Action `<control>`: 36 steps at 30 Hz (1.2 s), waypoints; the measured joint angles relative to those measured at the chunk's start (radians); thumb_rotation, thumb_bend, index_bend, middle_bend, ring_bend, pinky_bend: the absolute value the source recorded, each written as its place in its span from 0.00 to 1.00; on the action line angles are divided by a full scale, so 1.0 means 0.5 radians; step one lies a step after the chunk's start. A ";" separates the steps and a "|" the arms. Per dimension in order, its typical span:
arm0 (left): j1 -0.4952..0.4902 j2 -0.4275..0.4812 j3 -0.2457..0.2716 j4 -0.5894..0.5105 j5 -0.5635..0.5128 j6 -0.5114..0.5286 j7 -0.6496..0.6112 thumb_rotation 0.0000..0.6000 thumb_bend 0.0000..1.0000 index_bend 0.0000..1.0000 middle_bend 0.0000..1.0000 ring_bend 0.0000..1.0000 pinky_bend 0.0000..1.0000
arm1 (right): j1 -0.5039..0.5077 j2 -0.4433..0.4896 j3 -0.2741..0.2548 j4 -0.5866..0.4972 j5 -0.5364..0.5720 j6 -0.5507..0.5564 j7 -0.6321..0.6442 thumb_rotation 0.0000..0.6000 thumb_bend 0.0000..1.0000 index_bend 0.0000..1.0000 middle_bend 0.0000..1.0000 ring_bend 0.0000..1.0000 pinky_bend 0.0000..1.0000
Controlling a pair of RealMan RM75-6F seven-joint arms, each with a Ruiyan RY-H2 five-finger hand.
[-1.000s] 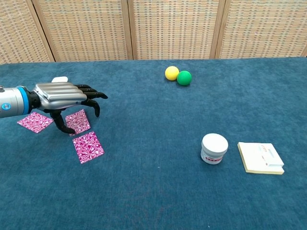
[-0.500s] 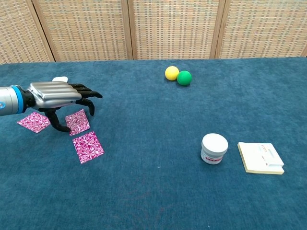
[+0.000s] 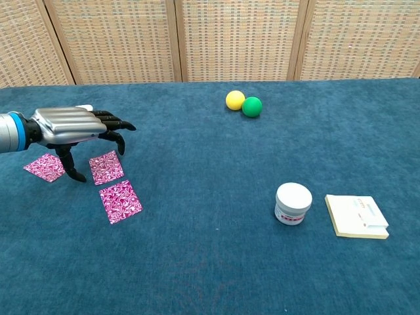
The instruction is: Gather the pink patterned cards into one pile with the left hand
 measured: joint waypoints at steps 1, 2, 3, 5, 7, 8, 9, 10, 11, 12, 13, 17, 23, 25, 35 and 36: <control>-0.001 -0.002 0.001 0.001 -0.001 -0.002 0.001 1.00 0.10 0.27 0.00 0.00 0.00 | 0.000 0.000 0.000 0.000 0.001 0.000 0.000 1.00 0.00 0.00 0.00 0.00 0.00; -0.003 -0.003 0.000 0.002 -0.002 -0.003 0.003 1.00 0.10 0.27 0.00 0.00 0.00 | 0.000 0.000 0.000 0.000 0.001 -0.001 -0.001 1.00 0.00 0.00 0.00 0.00 0.00; -0.004 -0.004 0.000 0.003 -0.003 -0.005 0.006 1.00 0.10 0.27 0.00 0.00 0.00 | 0.000 0.000 0.000 0.000 0.002 -0.002 -0.001 1.00 0.00 0.00 0.00 0.00 0.00; -0.008 -0.008 -0.002 0.009 -0.005 -0.009 0.023 1.00 0.10 0.27 0.00 0.00 0.00 | 0.000 0.000 0.000 0.000 0.003 -0.002 -0.002 1.00 0.00 0.00 0.00 0.00 0.00; -0.013 -0.015 -0.008 0.010 -0.011 -0.019 0.042 1.00 0.10 0.27 0.00 0.00 0.00 | 0.000 0.000 0.001 -0.001 0.003 -0.002 -0.005 1.00 0.00 0.00 0.00 0.00 0.00; -0.016 -0.018 -0.011 0.008 -0.015 -0.024 0.047 1.00 0.10 0.27 0.00 0.00 0.00 | 0.000 0.000 0.001 -0.002 0.003 -0.002 -0.006 1.00 0.00 0.00 0.00 0.00 0.00; -0.018 -0.020 -0.014 0.004 -0.019 -0.030 0.048 1.00 0.10 0.27 0.00 0.00 0.00 | 0.000 0.000 0.000 -0.002 0.004 -0.002 -0.007 1.00 0.00 0.00 0.00 0.00 0.00; -0.021 -0.023 -0.015 -0.001 -0.021 -0.037 0.053 1.00 0.10 0.27 0.00 0.00 0.00 | 0.000 0.000 0.000 -0.002 0.004 -0.002 -0.007 1.00 0.00 0.00 0.00 0.00 0.00; -0.023 -0.026 -0.016 -0.004 -0.022 -0.039 0.059 1.00 0.10 0.27 0.00 0.00 0.00 | 0.000 0.000 0.001 -0.002 0.005 -0.003 -0.007 1.00 0.00 0.00 0.00 0.00 0.00; -0.025 -0.028 -0.016 -0.007 -0.023 -0.042 0.064 1.00 0.10 0.27 0.00 0.00 0.00 | 0.000 0.000 0.001 -0.002 0.006 -0.004 -0.007 1.00 0.00 0.00 0.00 0.00 0.00; -0.025 -0.031 -0.017 -0.010 -0.026 -0.047 0.069 1.00 0.11 0.27 0.00 0.00 0.00 | 0.001 0.001 0.001 -0.002 0.006 -0.005 -0.007 1.00 0.00 0.00 0.00 0.00 0.00; -0.026 -0.040 -0.017 -0.008 -0.035 -0.067 0.084 1.00 0.13 0.27 0.00 0.00 0.00 | 0.000 0.002 0.001 -0.003 0.006 -0.005 -0.005 1.00 0.00 0.00 0.00 0.00 0.00; -0.024 -0.054 -0.031 -0.003 -0.070 -0.108 0.105 1.00 0.24 0.41 0.00 0.00 0.00 | 0.000 0.003 0.002 -0.003 0.006 -0.007 0.001 1.00 0.00 0.00 0.00 0.00 0.00; -0.024 -0.054 -0.035 -0.010 -0.078 -0.116 0.111 1.00 0.31 0.49 0.00 0.00 0.00 | 0.001 0.004 0.002 -0.003 0.007 -0.008 0.000 1.00 0.00 0.00 0.00 0.00 0.00; -0.007 -0.025 -0.054 -0.028 -0.121 -0.128 0.149 1.00 0.36 0.58 0.00 0.00 0.00 | 0.000 0.006 0.001 -0.010 0.001 -0.004 0.003 1.00 0.00 0.00 0.00 0.00 0.00; -0.005 -0.021 -0.057 -0.030 -0.127 -0.128 0.152 1.00 0.36 0.58 0.00 0.00 0.00 | -0.001 0.007 0.001 -0.011 -0.001 -0.003 0.004 1.00 0.00 0.00 0.00 0.00 0.00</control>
